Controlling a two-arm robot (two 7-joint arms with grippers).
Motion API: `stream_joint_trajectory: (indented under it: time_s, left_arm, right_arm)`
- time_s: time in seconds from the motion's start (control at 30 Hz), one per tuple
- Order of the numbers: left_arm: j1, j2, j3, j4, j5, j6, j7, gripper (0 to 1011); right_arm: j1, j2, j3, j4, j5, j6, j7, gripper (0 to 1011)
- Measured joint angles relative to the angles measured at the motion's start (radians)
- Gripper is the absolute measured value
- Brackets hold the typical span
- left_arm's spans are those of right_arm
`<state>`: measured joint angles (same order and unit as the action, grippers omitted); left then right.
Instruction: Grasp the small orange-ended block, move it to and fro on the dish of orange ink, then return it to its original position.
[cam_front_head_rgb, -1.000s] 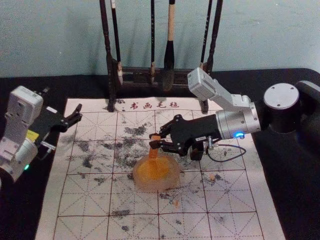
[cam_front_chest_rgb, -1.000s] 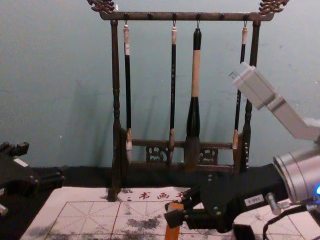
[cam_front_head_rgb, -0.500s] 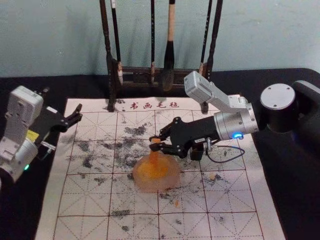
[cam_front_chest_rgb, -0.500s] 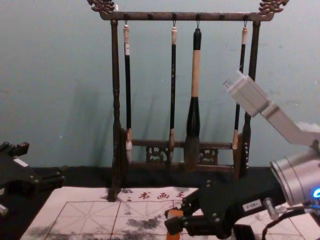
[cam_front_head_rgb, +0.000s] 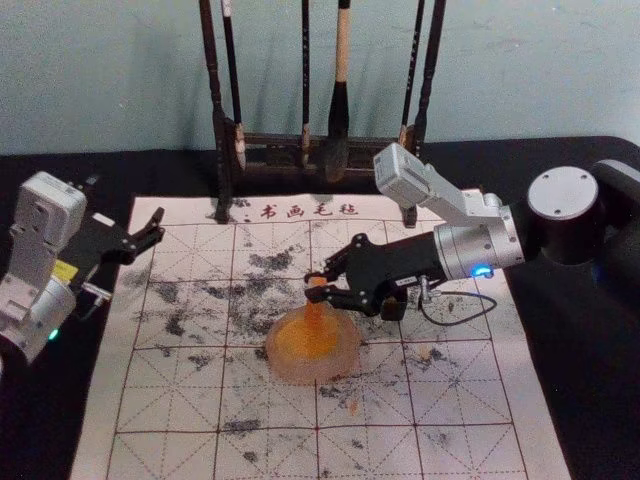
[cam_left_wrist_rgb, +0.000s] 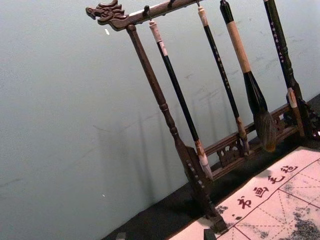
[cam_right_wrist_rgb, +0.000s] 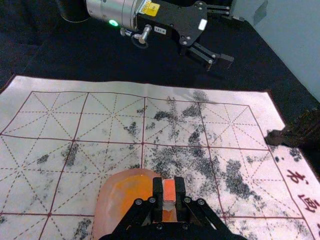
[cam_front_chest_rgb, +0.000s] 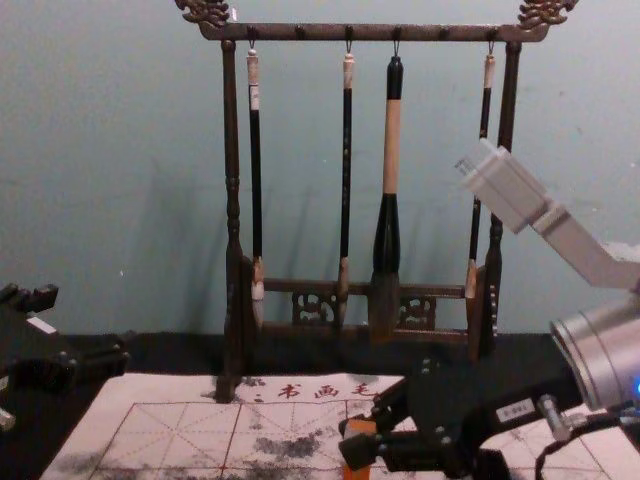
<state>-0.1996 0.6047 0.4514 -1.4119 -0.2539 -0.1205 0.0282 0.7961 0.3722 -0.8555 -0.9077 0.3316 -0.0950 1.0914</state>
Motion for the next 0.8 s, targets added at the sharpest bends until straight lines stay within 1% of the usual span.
stream_joint_trajectory:
  time_s: [0.5,0.8]
  left_arm:
    - [0.000,0.000,0.000,0.000,0.000,0.000,0.000,1001]
    - [0.000,0.000,0.000,0.000,0.000,0.000,0.000,1001]
  right_arm:
    - [-0.033,0.058,-0.001,-0.087,-0.001,0.021,-0.008,134]
    - [-0.052,0.088,-0.010,-0.141,0.004,0.029,-0.002,134]
